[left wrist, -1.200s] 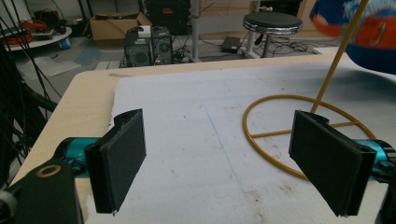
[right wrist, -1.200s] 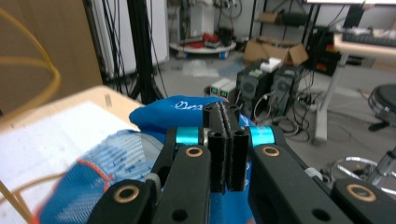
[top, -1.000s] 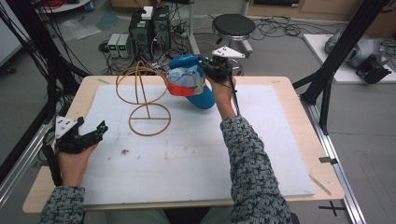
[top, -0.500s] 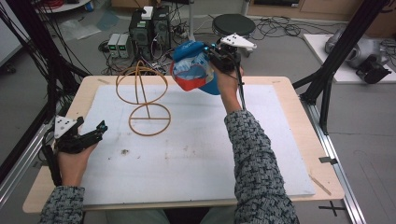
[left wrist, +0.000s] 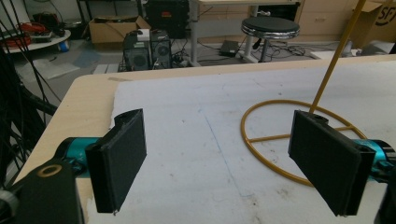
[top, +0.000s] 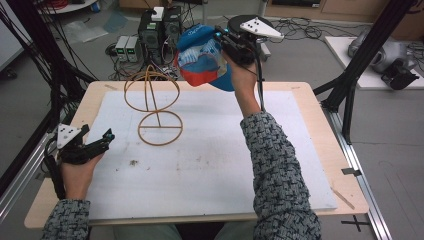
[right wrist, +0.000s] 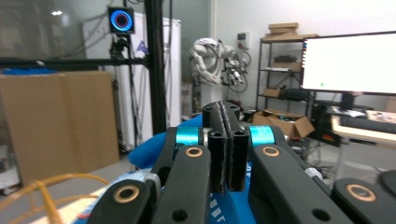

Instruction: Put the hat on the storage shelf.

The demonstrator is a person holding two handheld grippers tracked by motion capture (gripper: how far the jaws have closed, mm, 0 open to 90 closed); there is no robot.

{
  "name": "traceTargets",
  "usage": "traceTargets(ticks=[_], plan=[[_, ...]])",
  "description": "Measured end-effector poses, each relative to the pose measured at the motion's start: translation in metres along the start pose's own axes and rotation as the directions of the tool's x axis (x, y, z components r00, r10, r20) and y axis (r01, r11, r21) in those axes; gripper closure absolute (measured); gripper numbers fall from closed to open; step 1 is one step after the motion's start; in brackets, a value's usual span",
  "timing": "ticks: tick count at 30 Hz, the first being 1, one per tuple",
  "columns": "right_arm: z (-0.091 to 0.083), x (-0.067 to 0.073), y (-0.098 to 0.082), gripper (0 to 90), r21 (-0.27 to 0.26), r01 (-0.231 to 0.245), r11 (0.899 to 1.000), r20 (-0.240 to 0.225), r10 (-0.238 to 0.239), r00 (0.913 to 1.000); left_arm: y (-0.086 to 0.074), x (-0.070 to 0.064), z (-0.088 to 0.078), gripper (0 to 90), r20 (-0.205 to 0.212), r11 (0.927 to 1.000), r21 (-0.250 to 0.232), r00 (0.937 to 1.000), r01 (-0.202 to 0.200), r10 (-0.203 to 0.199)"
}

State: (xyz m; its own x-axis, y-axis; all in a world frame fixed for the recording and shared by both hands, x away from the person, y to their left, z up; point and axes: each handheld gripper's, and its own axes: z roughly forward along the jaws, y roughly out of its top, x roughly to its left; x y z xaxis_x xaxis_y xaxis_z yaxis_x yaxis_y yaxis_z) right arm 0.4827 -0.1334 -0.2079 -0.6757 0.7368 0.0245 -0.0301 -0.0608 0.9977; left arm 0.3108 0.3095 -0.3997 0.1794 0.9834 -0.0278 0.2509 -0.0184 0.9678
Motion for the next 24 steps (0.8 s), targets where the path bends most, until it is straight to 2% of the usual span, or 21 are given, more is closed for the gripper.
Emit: traceTargets(ticks=[5, 6, 8, 12, 14, 18, 22, 24], plan=[[0.001, 0.013, 0.010, 90.0, -0.028, -0.013, 1.000, -0.046, 0.012, 0.9989, 0.000, 0.000, 0.000, 19.4, 0.003, 1.0000, 0.003, 1.0000, 0.001, -0.001], [0.003, 0.019, 0.014, 90.0, -0.029, -0.013, 0.999, -0.068, 0.011, 0.9976, 0.000, 0.000, 0.000, 19.3, 0.003, 1.0000, 0.003, 1.0000, 0.000, 0.000], [0.004, 0.021, 0.015, 90.0, -0.032, -0.006, 0.999, -0.076, 0.003, 0.9971, 0.000, 0.000, 0.000, 19.3, 0.003, 1.0000, 0.002, 1.0000, 0.000, 0.000], [0.010, 0.038, 0.018, 90.0, -0.036, -0.012, 0.999, -0.132, 0.007, 0.9913, 0.001, 0.001, -0.001, 19.4, 0.004, 1.0000, 0.001, 1.0000, 0.002, -0.002], [0.011, 0.040, 0.018, 90.0, -0.036, -0.018, 0.999, -0.143, 0.013, 0.9897, 0.002, 0.001, -0.001, 19.4, 0.005, 1.0000, -0.002, 1.0000, 0.003, -0.003], [0.018, 0.055, 0.015, 90.0, -0.020, -0.006, 1.000, -0.185, 0.003, 0.9827, 0.002, 0.002, -0.002, 19.4, 0.004, 1.0000, -0.005, 1.0000, 0.007, -0.006], [0.023, 0.062, 0.011, 90.0, 0.003, 0.006, 1.000, -0.201, -0.005, 0.9795, 0.003, 0.003, -0.003, 19.4, 0.002, 0.9999, -0.007, 1.0000, 0.008, -0.008], [0.028, 0.069, 0.006, 90.0, 0.019, 0.006, 1.000, -0.223, -0.002, 0.9749, 0.003, 0.003, -0.003, 19.4, 0.002, 0.9999, -0.007, 1.0000, 0.008, -0.008]])
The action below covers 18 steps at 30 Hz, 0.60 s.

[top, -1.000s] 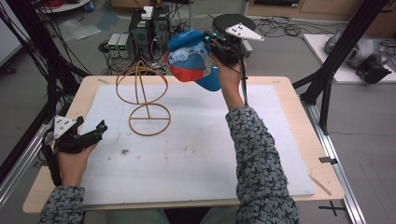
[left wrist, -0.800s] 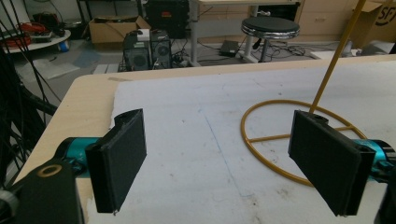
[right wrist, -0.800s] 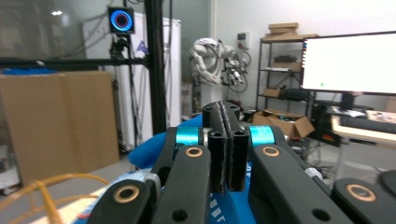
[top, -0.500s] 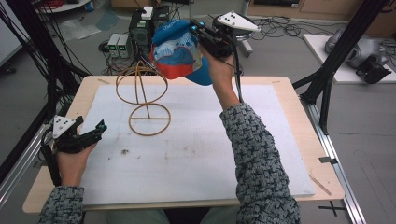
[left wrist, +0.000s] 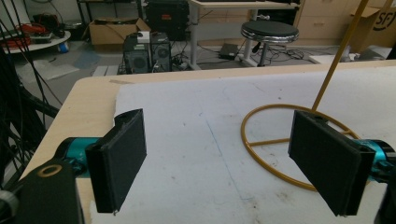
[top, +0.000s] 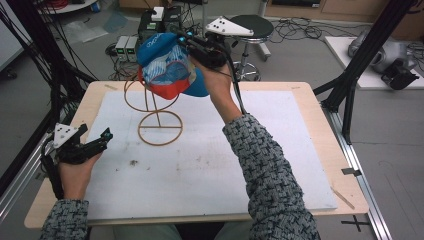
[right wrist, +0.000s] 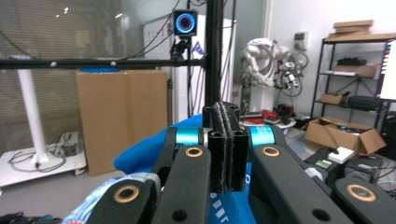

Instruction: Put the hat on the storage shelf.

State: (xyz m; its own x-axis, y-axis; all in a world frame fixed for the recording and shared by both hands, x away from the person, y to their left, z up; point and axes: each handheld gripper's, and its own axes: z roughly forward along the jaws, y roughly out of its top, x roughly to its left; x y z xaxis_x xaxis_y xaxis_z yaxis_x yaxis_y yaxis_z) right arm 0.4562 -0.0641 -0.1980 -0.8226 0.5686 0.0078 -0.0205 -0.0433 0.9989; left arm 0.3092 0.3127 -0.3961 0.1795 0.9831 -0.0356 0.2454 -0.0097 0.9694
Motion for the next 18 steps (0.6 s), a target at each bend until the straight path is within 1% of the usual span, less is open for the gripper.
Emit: traceTargets(ticks=[1, 2, 4, 6, 9, 12, 14, 16, 18], plan=[[0.000, 0.000, 0.000, 90.0, 0.000, 0.000, 1.000, 0.000, 0.000, 1.0000, 0.000, 0.000, 0.000, 19.4, 0.000, 1.0000, -0.002, 1.0000, 0.002, -0.002], [0.005, 0.004, -0.003, 90.0, 0.014, 0.003, 1.000, -0.017, -0.003, 0.9998, 0.000, 0.000, 0.000, 19.4, 0.000, 1.0000, -0.001, 1.0000, 0.001, -0.001], [0.007, 0.006, -0.004, 90.0, 0.017, 0.005, 1.000, -0.021, -0.005, 0.9998, 0.000, 0.000, 0.000, 19.4, 0.001, 1.0000, -0.003, 1.0000, 0.003, -0.003], [0.013, 0.012, -0.008, 90.0, 0.037, 0.013, 0.999, -0.043, -0.011, 0.9990, 0.000, 0.001, -0.001, 19.4, 0.002, 1.0000, -0.003, 1.0000, 0.002, -0.002], [0.016, 0.016, -0.011, 90.0, 0.049, 0.012, 0.999, -0.054, -0.009, 0.9985, 0.001, 0.002, -0.001, 19.4, -0.001, 1.0000, -0.003, 1.0000, 0.000, 0.000], [0.022, 0.022, -0.014, 90.0, 0.058, 0.018, 0.998, -0.074, -0.014, 0.9971, 0.001, 0.002, -0.002, 19.4, -0.001, 1.0000, -0.004, 1.0000, 0.003, -0.003], [0.028, 0.029, -0.018, 90.0, 0.078, 0.029, 0.997, -0.094, -0.022, 0.9953, 0.001, 0.001, -0.002, 19.4, -0.001, 1.0000, -0.005, 1.0000, 0.004, -0.004], [0.029, 0.030, -0.019, 90.0, 0.079, 0.032, 0.996, -0.097, -0.024, 0.9950, 0.001, 0.001, -0.002, 19.4, 0.002, 1.0000, -0.007, 1.0000, 0.006, -0.006], [0.034, 0.033, -0.023, 89.9, 0.092, 0.028, 0.995, -0.105, -0.019, 0.9943, 0.002, 0.001, -0.002, 19.4, 0.002, 1.0000, -0.007, 1.0000, 0.003, -0.003]])
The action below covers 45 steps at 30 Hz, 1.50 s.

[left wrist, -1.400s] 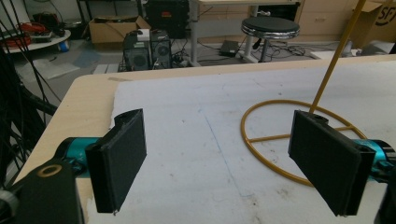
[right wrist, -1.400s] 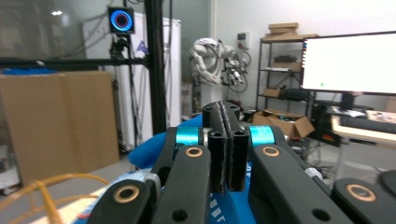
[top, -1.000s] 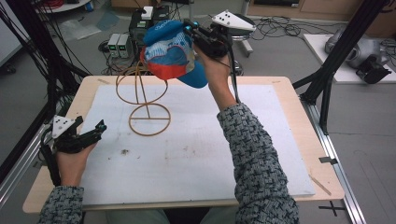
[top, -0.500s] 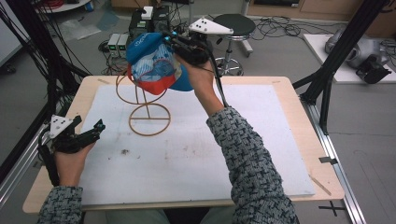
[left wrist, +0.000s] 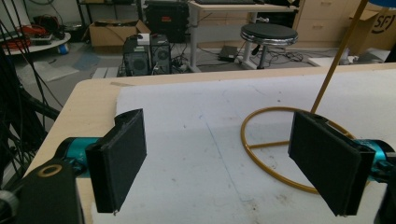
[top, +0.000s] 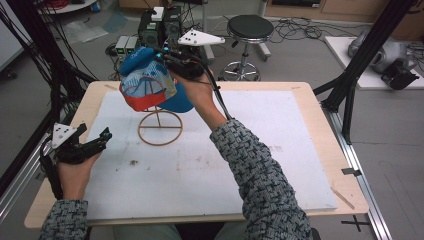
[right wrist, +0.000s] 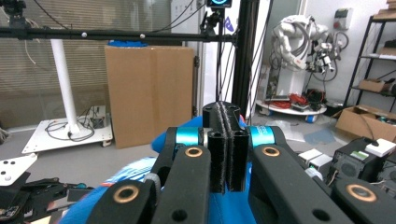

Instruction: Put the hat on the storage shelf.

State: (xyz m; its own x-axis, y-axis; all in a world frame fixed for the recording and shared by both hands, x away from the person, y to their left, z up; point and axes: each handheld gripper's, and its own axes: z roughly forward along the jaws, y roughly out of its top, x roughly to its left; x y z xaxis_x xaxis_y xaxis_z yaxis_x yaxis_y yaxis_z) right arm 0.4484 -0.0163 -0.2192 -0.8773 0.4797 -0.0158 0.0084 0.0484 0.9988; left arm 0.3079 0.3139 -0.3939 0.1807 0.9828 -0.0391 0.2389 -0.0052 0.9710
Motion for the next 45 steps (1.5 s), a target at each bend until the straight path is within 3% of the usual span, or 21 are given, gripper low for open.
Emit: traceTargets(ticks=[15, 32, 45], plan=[[0.018, 0.009, -0.012, 89.8, 0.056, 0.006, 0.998, -0.027, -0.004, 0.9996, 0.001, 0.000, 0.000, 19.5, 0.002, 1.0000, -0.004, 1.0000, 0.003, -0.003], [0.031, 0.011, -0.023, 89.8, 0.119, 0.023, 0.993, -0.016, -0.022, 0.9996, 0.001, 0.001, -0.001, 19.5, 0.002, 1.0000, -0.004, 1.0000, 0.000, 0.000], [0.025, 0.009, -0.027, 89.8, 0.142, 0.012, 0.990, -0.007, -0.011, 0.9999, 0.001, 0.000, -0.001, 19.5, 0.005, 1.0000, -0.006, 1.0000, 0.000, 0.000]])
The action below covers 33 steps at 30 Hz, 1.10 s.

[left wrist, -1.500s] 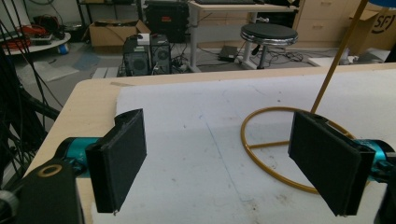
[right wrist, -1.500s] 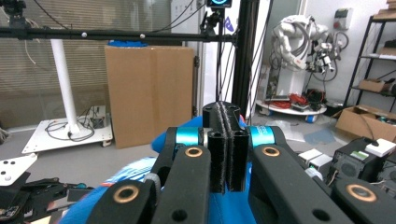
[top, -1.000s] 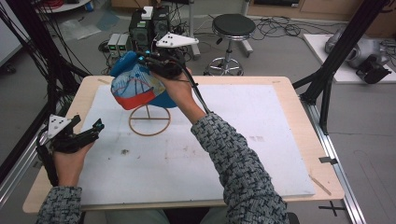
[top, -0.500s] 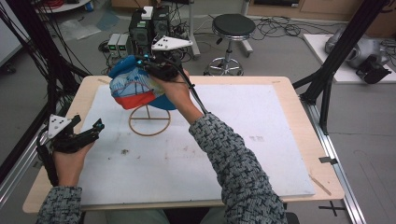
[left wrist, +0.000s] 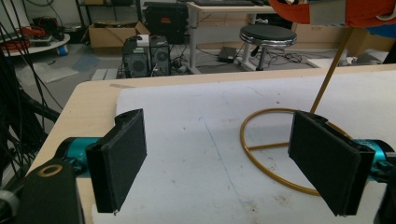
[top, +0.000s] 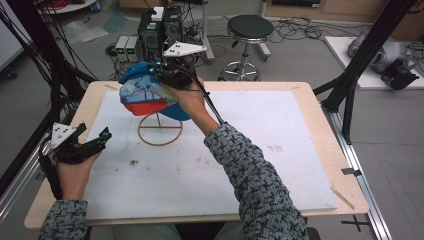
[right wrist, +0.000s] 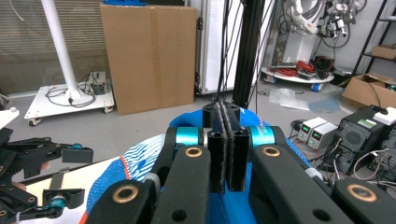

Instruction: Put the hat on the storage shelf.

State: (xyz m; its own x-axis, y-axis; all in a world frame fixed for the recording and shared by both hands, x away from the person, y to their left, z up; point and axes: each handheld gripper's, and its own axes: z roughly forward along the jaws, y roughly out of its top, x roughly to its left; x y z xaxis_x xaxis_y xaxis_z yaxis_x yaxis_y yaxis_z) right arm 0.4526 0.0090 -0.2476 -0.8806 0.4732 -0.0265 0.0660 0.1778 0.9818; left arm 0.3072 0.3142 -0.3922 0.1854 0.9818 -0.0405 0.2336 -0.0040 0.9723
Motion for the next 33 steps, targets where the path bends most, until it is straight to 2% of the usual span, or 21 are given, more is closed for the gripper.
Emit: traceTargets(ticks=[5, 11, 21, 33], plan=[[-0.007, 0.003, -0.006, 89.8, -0.002, -0.004, 1.000, -0.005, 0.004, 1.0000, 0.000, 0.001, 0.000, 19.6, -0.003, 1.0000, -0.001, 1.0000, 0.005, -0.005], [-0.011, 0.004, -0.004, 89.8, -0.009, 0.003, 1.000, -0.002, -0.003, 1.0000, 0.000, 0.001, 0.000, 19.6, -0.003, 1.0000, 0.000, 1.0000, 0.004, -0.004], [-0.005, 0.009, -0.007, 89.6, 0.010, 0.005, 1.000, -0.016, -0.004, 0.9999, 0.000, 0.002, -0.001, 19.6, -0.003, 1.0000, 0.000, 1.0000, 0.009, -0.009], [-0.001, 0.008, -0.009, 87.6, 0.005, 0.004, 1.000, -0.008, -0.004, 1.0000, 0.000, 0.001, 0.000, 19.6, 0.000, 1.0000, 0.001, 1.0000, 0.008, -0.008]])
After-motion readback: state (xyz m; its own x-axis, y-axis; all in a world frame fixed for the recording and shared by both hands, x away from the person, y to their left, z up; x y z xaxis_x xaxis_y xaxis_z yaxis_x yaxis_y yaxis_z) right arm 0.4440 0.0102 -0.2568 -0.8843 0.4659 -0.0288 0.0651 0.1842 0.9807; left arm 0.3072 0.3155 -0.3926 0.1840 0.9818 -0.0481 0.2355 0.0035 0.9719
